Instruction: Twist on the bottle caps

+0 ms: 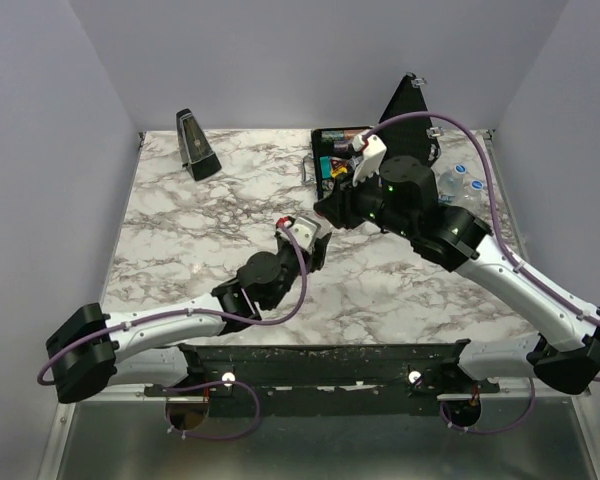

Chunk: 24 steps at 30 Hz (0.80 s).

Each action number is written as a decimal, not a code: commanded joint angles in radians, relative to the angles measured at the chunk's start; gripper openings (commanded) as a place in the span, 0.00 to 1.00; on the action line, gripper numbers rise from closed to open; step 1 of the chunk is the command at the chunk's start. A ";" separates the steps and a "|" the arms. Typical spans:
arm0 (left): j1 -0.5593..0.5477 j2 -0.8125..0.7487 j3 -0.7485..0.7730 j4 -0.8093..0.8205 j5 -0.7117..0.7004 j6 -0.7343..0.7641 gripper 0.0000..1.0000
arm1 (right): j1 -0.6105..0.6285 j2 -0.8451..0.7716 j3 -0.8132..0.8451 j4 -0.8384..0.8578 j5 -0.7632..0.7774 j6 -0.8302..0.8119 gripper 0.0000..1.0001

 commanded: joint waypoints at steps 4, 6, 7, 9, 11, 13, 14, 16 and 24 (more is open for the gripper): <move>0.128 -0.205 -0.070 -0.192 0.278 -0.248 0.20 | 0.009 -0.046 0.131 -0.196 -0.153 -0.174 0.49; 0.162 -0.251 -0.087 -0.243 0.408 -0.276 0.20 | 0.009 -0.054 0.170 -0.233 -0.234 -0.286 0.56; 0.178 -0.271 -0.094 -0.255 0.480 -0.288 0.20 | 0.011 -0.065 0.176 -0.243 -0.275 -0.338 0.59; 0.224 -0.316 -0.113 -0.260 0.649 -0.290 0.20 | 0.011 -0.083 0.178 -0.278 -0.358 -0.464 0.63; 0.260 -0.348 -0.128 -0.232 0.821 -0.273 0.20 | 0.009 -0.099 0.175 -0.318 -0.438 -0.583 0.66; 0.279 -0.362 -0.119 -0.231 0.958 -0.252 0.20 | 0.009 -0.108 0.170 -0.350 -0.499 -0.674 0.70; 0.287 -0.364 -0.107 -0.235 1.027 -0.235 0.20 | 0.009 -0.111 0.171 -0.368 -0.533 -0.719 0.71; 0.291 -0.345 -0.070 -0.261 1.139 -0.210 0.20 | 0.009 -0.109 0.175 -0.407 -0.579 -0.802 0.73; 0.293 -0.253 0.031 -0.320 1.369 -0.155 0.16 | 0.011 -0.076 0.231 -0.543 -0.697 -0.994 0.75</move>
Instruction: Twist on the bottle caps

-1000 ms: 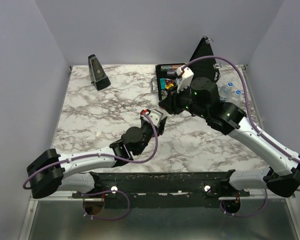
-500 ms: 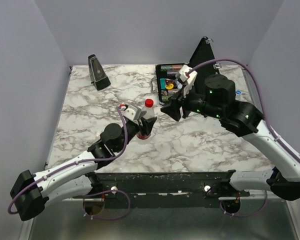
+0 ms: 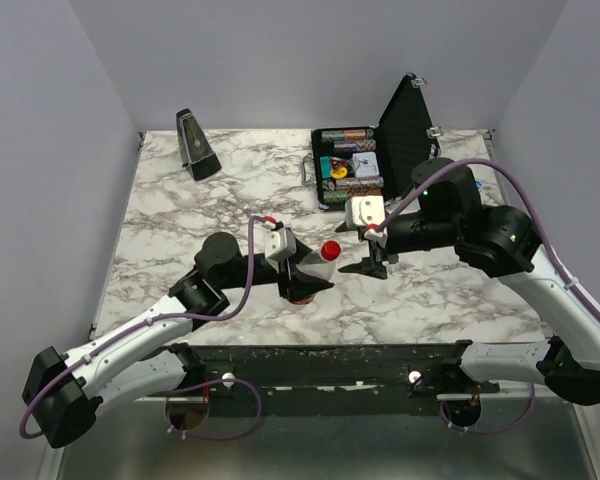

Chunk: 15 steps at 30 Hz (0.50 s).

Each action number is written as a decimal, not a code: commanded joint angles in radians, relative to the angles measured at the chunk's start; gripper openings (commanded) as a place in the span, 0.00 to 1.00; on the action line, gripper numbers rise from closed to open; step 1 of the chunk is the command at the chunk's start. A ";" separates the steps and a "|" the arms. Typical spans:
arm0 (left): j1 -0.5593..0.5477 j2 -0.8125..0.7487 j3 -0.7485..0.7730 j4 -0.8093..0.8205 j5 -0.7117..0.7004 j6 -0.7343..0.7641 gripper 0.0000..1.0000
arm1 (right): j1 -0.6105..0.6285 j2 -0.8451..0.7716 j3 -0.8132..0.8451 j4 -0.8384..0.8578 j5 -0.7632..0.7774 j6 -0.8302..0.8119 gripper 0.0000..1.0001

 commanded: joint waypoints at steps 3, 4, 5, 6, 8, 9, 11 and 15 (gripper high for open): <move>0.004 0.046 0.069 -0.054 0.223 0.061 0.13 | 0.004 0.029 0.073 -0.148 -0.133 -0.169 0.75; 0.004 0.053 0.075 -0.057 0.229 0.064 0.13 | 0.004 0.036 0.077 -0.157 -0.138 -0.172 0.74; 0.004 0.059 0.082 -0.063 0.235 0.066 0.13 | 0.004 0.040 0.085 -0.166 -0.142 -0.175 0.74; 0.004 0.064 0.085 -0.066 0.243 0.071 0.13 | 0.003 0.045 0.091 -0.177 -0.147 -0.180 0.73; 0.004 0.070 0.092 -0.068 0.246 0.072 0.13 | 0.004 0.055 0.103 -0.191 -0.161 -0.180 0.72; 0.004 0.073 0.093 -0.068 0.249 0.074 0.13 | 0.003 0.060 0.106 -0.196 -0.165 -0.180 0.71; 0.004 0.076 0.095 -0.068 0.253 0.074 0.14 | 0.003 0.072 0.114 -0.203 -0.173 -0.179 0.69; 0.004 0.079 0.101 -0.072 0.255 0.080 0.13 | 0.003 0.098 0.129 -0.231 -0.180 -0.177 0.57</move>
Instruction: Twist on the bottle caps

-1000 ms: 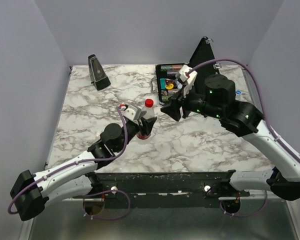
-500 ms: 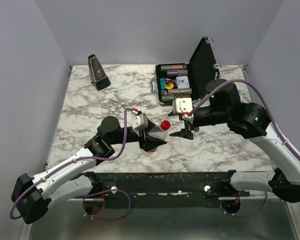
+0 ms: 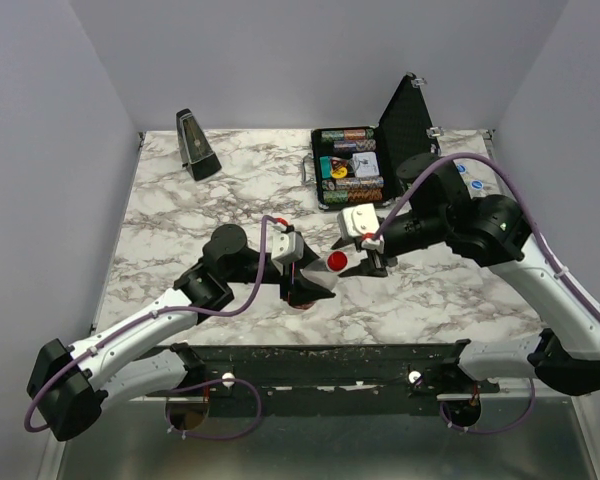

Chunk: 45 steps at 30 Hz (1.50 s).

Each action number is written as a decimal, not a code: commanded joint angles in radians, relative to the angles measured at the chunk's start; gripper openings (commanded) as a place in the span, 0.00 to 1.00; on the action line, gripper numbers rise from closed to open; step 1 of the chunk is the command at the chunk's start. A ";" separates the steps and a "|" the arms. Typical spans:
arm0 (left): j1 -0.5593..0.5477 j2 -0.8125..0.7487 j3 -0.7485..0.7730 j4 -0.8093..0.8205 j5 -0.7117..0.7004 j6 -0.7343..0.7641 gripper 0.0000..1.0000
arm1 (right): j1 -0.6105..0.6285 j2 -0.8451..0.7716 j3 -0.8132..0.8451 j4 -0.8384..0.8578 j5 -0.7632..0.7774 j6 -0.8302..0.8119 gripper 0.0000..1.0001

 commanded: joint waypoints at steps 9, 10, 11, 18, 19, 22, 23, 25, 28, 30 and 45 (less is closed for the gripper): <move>0.003 0.009 0.049 -0.042 -0.041 0.062 0.13 | 0.003 0.068 0.051 -0.066 -0.033 0.059 0.27; 0.003 0.011 0.055 -0.058 -0.081 0.074 0.13 | 0.003 0.070 0.049 -0.057 -0.020 0.085 0.24; 0.003 0.009 0.058 -0.070 -0.144 0.077 0.13 | 0.003 0.073 0.046 -0.049 -0.008 0.117 0.18; -0.060 -0.012 0.058 -0.110 -0.699 0.163 0.13 | 0.003 0.096 0.009 0.070 0.237 0.468 0.01; -0.077 -0.014 0.055 -0.101 -0.782 0.177 0.13 | 0.003 0.107 0.011 0.078 0.271 0.534 0.01; -0.144 -0.015 0.032 -0.041 -0.998 0.224 0.12 | 0.003 0.131 0.023 0.095 0.352 0.688 0.01; -0.164 -0.015 0.022 -0.015 -1.052 0.237 0.12 | 0.004 0.134 0.023 0.103 0.381 0.734 0.01; -0.196 -0.017 -0.009 0.040 -1.132 0.248 0.12 | 0.003 0.133 0.023 0.116 0.406 0.796 0.01; -0.216 -0.014 -0.038 0.094 -1.209 0.248 0.12 | 0.001 0.125 0.021 0.136 0.452 0.855 0.01; -0.217 -0.015 -0.049 0.093 -1.195 0.225 0.12 | 0.003 0.122 0.029 0.141 0.471 0.869 0.06; -0.215 -0.046 -0.137 0.152 -1.022 0.018 0.13 | 0.003 0.061 -0.043 0.290 0.534 0.958 0.75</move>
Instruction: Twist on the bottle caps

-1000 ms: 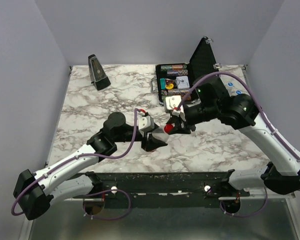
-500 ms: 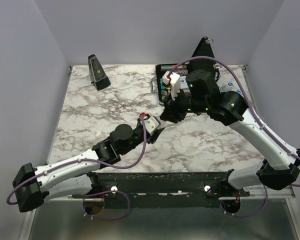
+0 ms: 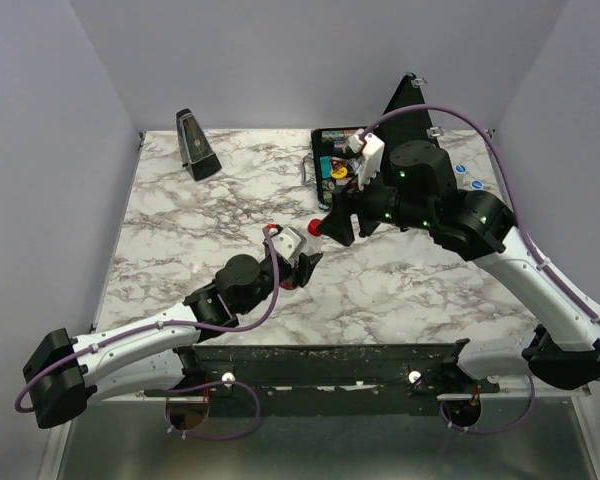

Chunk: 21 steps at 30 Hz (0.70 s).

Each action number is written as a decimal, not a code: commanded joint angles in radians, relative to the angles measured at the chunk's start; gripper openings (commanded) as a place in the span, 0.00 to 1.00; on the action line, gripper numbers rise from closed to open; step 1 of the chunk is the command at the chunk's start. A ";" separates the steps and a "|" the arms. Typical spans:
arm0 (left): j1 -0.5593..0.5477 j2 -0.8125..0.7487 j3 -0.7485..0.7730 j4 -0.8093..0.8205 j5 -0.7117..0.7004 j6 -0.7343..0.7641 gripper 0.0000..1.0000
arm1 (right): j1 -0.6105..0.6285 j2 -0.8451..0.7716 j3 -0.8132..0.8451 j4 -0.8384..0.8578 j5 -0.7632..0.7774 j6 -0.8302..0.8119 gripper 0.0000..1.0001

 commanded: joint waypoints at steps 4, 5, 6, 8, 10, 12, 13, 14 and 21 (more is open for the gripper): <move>-0.001 -0.012 -0.005 0.097 0.050 -0.045 0.14 | 0.008 0.010 -0.068 0.070 0.017 0.098 0.75; -0.001 -0.011 -0.005 0.100 0.056 -0.046 0.14 | 0.007 0.015 -0.074 0.073 0.014 0.108 0.75; -0.001 -0.009 -0.006 0.106 0.064 -0.049 0.15 | 0.006 0.018 -0.084 0.082 0.009 0.112 0.75; -0.001 -0.006 -0.006 0.116 0.077 -0.049 0.15 | 0.007 0.016 -0.116 0.114 -0.005 0.126 0.75; -0.001 -0.002 -0.005 0.120 0.090 -0.051 0.15 | 0.007 0.009 -0.149 0.152 -0.019 0.146 0.75; -0.001 0.000 -0.005 0.122 0.093 -0.057 0.16 | 0.007 0.010 -0.170 0.179 -0.034 0.163 0.72; -0.001 0.000 -0.006 0.125 0.094 -0.055 0.16 | 0.007 0.012 -0.176 0.186 -0.034 0.167 0.70; -0.001 0.000 -0.009 0.125 0.094 -0.055 0.16 | 0.007 0.013 -0.179 0.188 -0.031 0.167 0.67; 0.001 -0.006 -0.017 0.116 0.064 -0.065 0.43 | 0.007 0.003 -0.197 0.197 0.015 0.126 0.14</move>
